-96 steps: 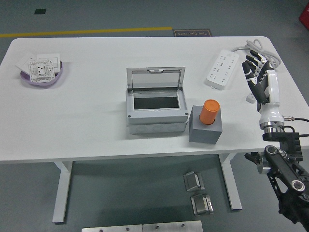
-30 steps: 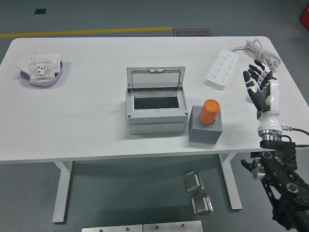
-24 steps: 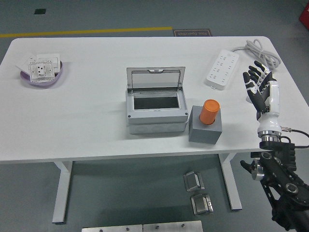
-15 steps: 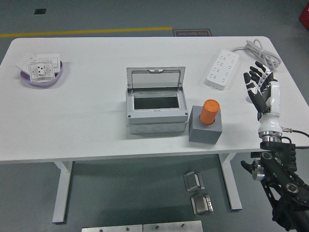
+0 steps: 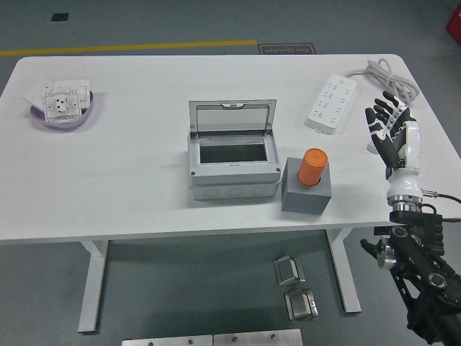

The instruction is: Pick up the cylinder from the cube,place it in the box,flap close box

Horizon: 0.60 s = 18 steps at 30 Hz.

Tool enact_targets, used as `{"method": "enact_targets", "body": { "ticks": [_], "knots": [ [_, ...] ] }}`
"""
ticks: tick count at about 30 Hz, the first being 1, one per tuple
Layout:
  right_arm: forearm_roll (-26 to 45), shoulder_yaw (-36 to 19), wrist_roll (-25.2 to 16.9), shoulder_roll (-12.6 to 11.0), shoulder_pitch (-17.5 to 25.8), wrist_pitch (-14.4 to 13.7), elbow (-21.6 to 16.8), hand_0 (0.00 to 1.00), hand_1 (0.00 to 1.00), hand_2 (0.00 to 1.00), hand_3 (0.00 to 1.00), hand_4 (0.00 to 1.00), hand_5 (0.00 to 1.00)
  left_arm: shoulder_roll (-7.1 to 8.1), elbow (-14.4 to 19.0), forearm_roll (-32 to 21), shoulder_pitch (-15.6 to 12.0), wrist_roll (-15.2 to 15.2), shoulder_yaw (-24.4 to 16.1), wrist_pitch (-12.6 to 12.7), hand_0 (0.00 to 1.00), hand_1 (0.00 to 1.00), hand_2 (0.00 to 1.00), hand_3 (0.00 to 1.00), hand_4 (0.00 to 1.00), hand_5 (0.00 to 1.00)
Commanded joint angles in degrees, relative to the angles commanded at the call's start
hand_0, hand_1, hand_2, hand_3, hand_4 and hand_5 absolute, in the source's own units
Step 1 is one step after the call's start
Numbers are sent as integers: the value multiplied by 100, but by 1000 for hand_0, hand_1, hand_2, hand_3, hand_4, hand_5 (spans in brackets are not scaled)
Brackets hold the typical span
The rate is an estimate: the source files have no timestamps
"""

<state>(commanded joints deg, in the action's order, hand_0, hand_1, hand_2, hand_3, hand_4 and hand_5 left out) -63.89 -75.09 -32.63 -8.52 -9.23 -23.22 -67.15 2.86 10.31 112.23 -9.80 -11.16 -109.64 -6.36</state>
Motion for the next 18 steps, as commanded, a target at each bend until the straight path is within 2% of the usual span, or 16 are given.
{"method": "enact_targets", "body": {
  "ticks": [11, 18],
  "knots": [
    [-15, -56, 36, -52, 5, -5, -42, 778, 763, 760, 798, 927, 543, 73, 0, 105, 15, 6, -75, -12, 630, 581, 541, 589, 480, 42],
    [-89, -111, 80, -65, 49, -15, -155, 778, 762, 760, 797, 926, 542, 66, 0, 134, 13, 4, -106, -16, 630, 581, 541, 590, 482, 39]
  ]
}}
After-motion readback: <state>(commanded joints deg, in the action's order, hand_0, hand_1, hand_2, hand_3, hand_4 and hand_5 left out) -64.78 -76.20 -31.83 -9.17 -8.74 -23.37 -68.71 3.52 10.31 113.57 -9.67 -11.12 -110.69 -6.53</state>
